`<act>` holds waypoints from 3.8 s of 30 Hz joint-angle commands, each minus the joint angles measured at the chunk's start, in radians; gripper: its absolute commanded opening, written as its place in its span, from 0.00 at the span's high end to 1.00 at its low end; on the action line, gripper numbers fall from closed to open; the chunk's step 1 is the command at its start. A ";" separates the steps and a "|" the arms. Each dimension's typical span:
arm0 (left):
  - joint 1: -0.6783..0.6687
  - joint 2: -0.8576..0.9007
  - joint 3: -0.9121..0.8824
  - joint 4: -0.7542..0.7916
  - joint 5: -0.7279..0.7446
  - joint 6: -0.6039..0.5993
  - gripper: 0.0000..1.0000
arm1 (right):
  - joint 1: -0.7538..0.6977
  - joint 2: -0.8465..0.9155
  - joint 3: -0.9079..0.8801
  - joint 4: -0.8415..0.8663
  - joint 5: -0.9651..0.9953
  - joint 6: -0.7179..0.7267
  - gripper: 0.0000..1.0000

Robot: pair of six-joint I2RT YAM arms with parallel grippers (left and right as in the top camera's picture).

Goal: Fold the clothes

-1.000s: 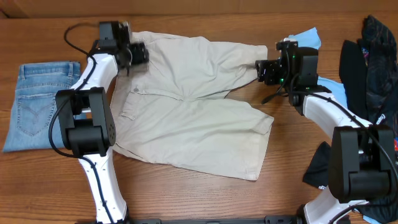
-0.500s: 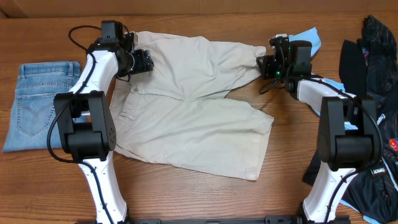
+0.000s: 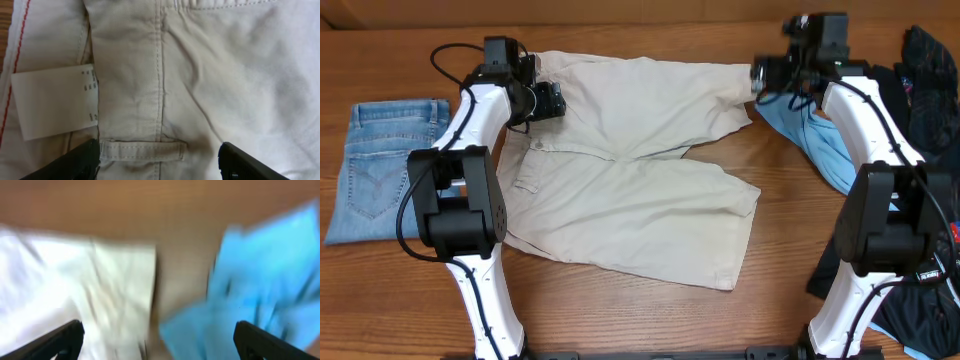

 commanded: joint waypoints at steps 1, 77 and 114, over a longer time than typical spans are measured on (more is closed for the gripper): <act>-0.007 -0.017 -0.011 0.004 -0.014 0.019 0.22 | -0.002 -0.004 -0.059 -0.056 -0.065 -0.001 0.00; 0.027 -0.346 0.008 -0.468 -0.217 0.073 0.01 | 0.018 -0.323 -0.300 -0.296 0.095 0.261 0.16; 0.042 0.022 -0.002 -0.363 0.357 0.340 0.69 | 0.032 -0.308 -0.343 -0.382 -0.051 0.231 0.16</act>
